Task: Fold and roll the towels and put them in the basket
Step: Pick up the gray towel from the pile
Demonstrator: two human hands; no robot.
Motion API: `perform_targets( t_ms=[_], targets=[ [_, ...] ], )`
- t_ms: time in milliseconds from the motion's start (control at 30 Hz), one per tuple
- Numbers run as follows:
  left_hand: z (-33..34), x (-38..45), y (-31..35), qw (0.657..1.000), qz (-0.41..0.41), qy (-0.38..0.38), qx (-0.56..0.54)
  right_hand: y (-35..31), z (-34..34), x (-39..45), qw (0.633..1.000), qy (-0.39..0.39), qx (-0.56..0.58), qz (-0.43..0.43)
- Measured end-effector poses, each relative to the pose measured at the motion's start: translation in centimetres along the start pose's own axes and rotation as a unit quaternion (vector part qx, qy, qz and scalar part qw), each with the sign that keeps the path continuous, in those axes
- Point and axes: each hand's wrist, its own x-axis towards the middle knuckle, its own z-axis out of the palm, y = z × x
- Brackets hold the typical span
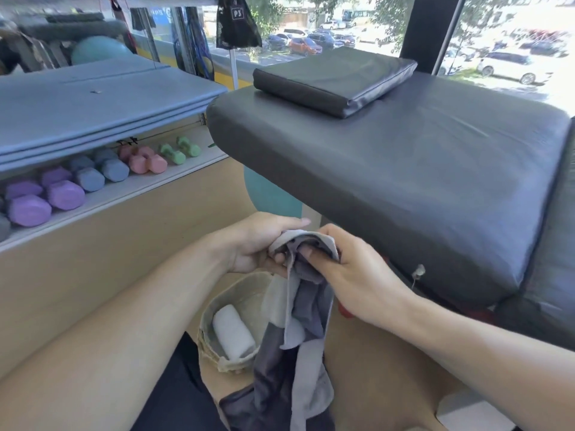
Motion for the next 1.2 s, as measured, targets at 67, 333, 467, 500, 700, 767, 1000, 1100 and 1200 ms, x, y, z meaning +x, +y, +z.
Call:
perform_targets(
  t_ms=[67,333,467,500,700,767,1000,1100,1200],
  targets=[
    [-0.4,0.0,0.3,0.999,0.009,0.013,0.046,-0.2,-0.5,0.3,0.999,0.016,-0.018,-0.031],
    [-1.7,0.5,0.2,0.976,0.093,0.114,0.162,-0.6,-0.5,0.2,0.997,-0.057,0.037,0.032],
    [-2.0,0.4,0.1,0.978,0.160,0.070,0.116,-0.8,-0.6,0.6,0.996,-0.079,0.042,0.027],
    [-2.0,0.3,0.1,0.976,0.177,0.047,0.114,-0.8,-0.6,0.6,0.995,-0.083,0.041,0.021],
    [-1.5,-0.6,-0.1,0.962,0.229,-0.085,0.120,-0.7,-0.4,0.9,0.999,-0.040,0.013,-0.012],
    [-1.4,-1.0,0.0,0.958,0.235,-0.107,0.121,-0.8,-0.6,1.1,1.000,0.004,-0.001,-0.026],
    [-0.8,-1.5,0.3,0.947,0.259,-0.105,0.159,-0.3,-1.0,1.4,0.997,0.014,0.071,-0.012],
    [-0.9,-1.3,0.3,0.944,0.286,-0.033,0.163,-0.3,-1.3,1.6,0.994,-0.042,0.097,0.021],
    [-0.7,-1.2,1.0,0.922,0.346,0.117,0.125,-0.1,-2.1,1.9,0.980,-0.109,0.143,0.084]
  ],
)
